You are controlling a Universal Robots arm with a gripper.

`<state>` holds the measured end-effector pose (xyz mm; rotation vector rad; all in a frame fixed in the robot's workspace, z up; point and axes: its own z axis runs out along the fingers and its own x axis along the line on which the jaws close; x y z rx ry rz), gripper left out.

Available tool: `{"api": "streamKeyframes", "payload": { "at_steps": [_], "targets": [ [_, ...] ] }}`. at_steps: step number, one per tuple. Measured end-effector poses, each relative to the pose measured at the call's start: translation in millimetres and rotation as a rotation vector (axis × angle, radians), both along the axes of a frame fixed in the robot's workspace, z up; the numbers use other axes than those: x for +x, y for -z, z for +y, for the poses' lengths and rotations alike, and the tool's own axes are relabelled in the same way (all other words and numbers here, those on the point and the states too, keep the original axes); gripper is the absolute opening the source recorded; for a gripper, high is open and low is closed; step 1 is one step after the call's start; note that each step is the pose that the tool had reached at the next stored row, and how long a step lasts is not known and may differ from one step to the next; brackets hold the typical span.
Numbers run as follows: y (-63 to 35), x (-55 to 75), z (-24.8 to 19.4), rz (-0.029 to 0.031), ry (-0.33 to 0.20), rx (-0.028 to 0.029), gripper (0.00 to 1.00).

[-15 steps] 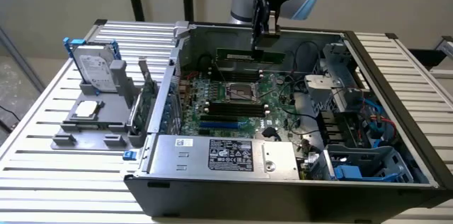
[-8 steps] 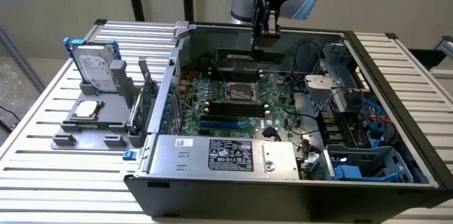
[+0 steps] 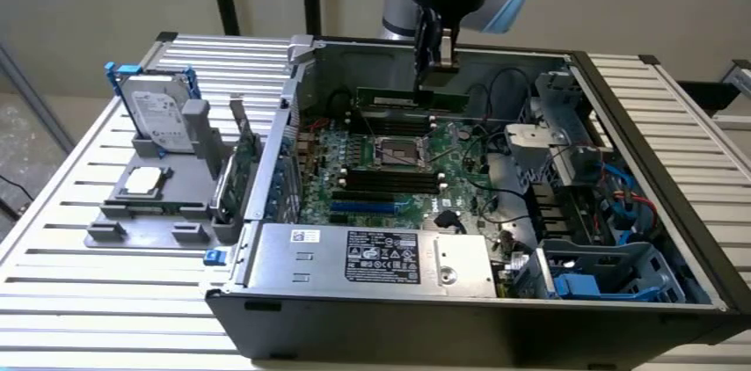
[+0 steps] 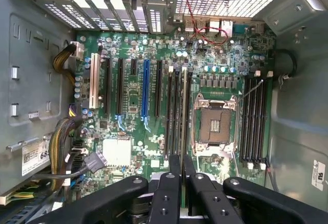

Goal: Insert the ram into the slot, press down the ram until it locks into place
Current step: 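Insert the ram into the slot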

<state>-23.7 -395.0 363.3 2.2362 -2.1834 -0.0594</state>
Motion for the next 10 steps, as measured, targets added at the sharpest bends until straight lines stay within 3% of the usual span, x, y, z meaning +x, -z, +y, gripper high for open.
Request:
{"api": "streamKeyframes", "payload": {
  "at_steps": [10],
  "targets": [
    [18.2,-8.9,0.0,0.0,0.0,0.0001,0.13]
  ]
}}
